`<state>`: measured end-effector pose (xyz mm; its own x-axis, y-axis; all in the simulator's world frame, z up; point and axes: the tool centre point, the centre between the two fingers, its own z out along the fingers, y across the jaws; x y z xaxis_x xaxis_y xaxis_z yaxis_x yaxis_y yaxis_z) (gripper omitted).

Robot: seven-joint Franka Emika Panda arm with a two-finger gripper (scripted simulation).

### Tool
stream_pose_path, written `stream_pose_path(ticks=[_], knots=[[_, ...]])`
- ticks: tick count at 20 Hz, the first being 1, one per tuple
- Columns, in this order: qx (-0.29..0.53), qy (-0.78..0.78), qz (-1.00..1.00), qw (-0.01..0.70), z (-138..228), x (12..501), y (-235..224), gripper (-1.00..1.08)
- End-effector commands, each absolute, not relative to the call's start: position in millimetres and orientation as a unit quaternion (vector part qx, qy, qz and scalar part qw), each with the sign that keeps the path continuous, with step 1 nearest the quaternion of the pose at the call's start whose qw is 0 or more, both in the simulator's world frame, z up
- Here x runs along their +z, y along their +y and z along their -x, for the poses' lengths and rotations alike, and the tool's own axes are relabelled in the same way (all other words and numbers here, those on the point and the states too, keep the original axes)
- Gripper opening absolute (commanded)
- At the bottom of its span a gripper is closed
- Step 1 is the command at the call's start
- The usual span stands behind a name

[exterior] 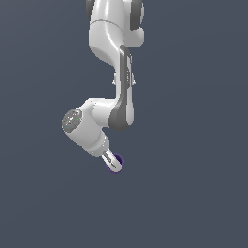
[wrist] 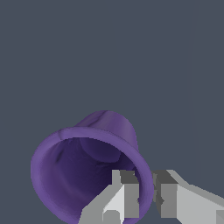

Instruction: Pick up the object and move it to a goal position.

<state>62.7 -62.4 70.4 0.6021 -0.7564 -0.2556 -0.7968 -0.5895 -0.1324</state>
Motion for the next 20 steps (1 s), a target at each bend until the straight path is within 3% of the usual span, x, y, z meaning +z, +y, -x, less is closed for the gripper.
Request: stream_pose_path(ticks=[1,10,20], knots=[[0.085,0.438,0.887,0.117,-60,73,-64,-1.0],[0.085,0.438,0.887,0.118,-31,91,-78,-1.0],[0.086,0.438,0.887,0.118,33,130,-108,-1.0]])
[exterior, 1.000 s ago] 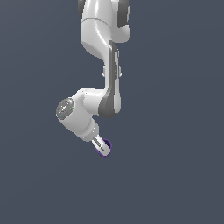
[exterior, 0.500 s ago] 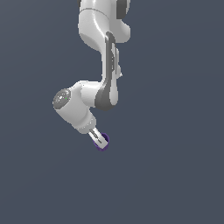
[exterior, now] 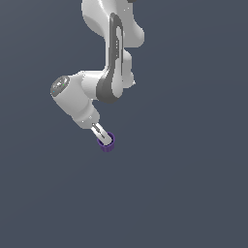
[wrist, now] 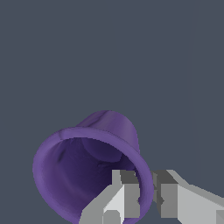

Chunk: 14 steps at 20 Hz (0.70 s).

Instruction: Pick up the object and move it to a goal position.

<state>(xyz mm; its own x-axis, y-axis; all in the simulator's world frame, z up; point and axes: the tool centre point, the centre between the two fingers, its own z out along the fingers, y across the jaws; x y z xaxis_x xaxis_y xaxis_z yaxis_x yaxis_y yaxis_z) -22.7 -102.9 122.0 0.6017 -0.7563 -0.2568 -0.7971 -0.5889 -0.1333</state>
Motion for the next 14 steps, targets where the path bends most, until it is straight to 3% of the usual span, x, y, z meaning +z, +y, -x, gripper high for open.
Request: stream_pose_path(ticks=[1,14], knots=[[0.086,0.438,0.887,0.119,41,134,-112,-1.0],[0.086,0.438,0.887,0.119,135,193,-158,-1.0]])
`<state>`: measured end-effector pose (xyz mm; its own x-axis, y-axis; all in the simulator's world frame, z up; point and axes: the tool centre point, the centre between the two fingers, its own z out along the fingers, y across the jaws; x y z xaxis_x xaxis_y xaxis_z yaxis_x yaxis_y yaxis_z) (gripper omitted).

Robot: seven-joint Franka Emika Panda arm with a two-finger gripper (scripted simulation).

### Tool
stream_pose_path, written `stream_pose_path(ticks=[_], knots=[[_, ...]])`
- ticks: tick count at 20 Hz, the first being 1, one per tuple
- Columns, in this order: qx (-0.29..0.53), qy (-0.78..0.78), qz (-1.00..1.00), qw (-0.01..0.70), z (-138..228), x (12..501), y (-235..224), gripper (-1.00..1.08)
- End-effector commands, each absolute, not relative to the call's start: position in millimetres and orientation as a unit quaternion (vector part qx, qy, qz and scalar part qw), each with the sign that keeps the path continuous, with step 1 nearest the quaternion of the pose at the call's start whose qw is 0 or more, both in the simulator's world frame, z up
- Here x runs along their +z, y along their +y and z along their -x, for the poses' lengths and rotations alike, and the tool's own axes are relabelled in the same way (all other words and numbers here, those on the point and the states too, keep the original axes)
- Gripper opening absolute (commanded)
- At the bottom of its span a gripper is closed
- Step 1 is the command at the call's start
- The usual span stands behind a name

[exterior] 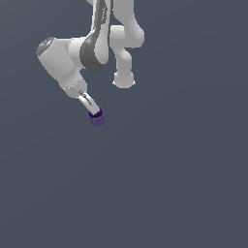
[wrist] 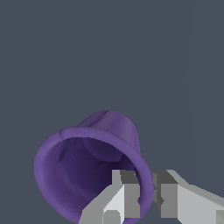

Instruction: Pick up the object and move it to a goal position.

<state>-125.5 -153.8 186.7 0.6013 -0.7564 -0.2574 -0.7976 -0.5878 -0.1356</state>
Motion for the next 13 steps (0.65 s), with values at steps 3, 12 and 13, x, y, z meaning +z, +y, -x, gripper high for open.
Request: stream_pose_path(ticks=[3,12,13], knots=[[0.086,0.438,0.887,0.119,149,203,-166,-1.0],[0.085,0.438,0.887,0.118,169,218,-179,-1.0],[0.085,0.438,0.887,0.118,169,218,-179,-1.0]])
